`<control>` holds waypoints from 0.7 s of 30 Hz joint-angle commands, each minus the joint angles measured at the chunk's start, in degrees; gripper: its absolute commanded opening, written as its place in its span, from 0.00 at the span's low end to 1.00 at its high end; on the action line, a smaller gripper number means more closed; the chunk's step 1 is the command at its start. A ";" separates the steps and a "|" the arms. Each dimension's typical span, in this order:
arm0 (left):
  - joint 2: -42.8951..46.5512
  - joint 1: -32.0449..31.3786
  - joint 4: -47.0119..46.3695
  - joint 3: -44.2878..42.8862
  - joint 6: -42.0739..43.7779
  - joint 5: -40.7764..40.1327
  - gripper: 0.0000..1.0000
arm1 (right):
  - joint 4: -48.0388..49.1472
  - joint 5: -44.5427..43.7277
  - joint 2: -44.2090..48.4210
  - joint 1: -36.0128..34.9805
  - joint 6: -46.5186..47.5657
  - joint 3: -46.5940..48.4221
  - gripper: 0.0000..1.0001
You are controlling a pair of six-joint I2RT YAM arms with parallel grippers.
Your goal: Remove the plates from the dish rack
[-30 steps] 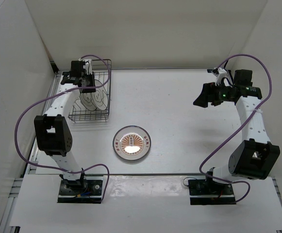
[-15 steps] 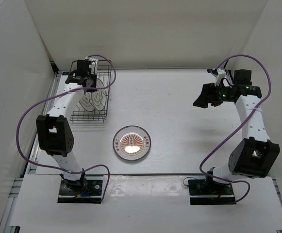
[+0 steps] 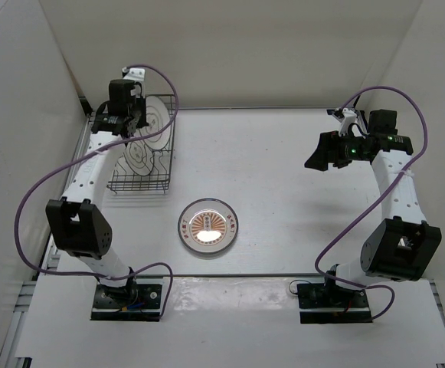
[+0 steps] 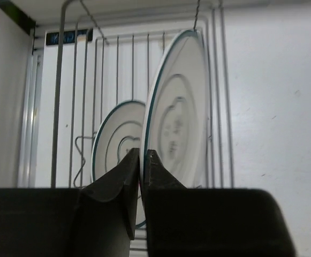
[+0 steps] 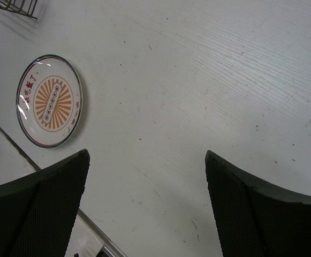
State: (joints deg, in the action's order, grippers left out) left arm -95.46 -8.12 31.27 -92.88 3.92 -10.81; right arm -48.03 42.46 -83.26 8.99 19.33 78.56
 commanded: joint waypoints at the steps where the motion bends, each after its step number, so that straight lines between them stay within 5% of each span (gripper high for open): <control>1: 6.95 -1.11 -7.53 -3.62 -6.29 4.74 0.07 | 1.01 1.31 0.12 0.32 -0.69 1.77 0.90; 3: 7.57 -1.20 -9.02 -4.06 -9.19 6.41 0.00 | 2.32 1.40 0.12 0.32 -2.80 2.20 0.90; 13: 5.91 -2.16 -16.85 -2.31 -27.29 30.64 0.00 | 8.74 4.92 -0.32 0.50 -10.89 4.14 0.90; 21: -3.30 -12.97 -23.28 5.08 -33.36 47.00 0.00 | 11.54 -7.77 3.01 0.93 -12.47 -0.50 0.90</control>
State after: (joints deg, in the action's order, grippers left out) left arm -94.91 -17.63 10.94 -88.77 -25.12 24.93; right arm -40.23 42.15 -83.33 9.21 8.82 79.88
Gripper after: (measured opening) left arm 0.165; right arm 0.898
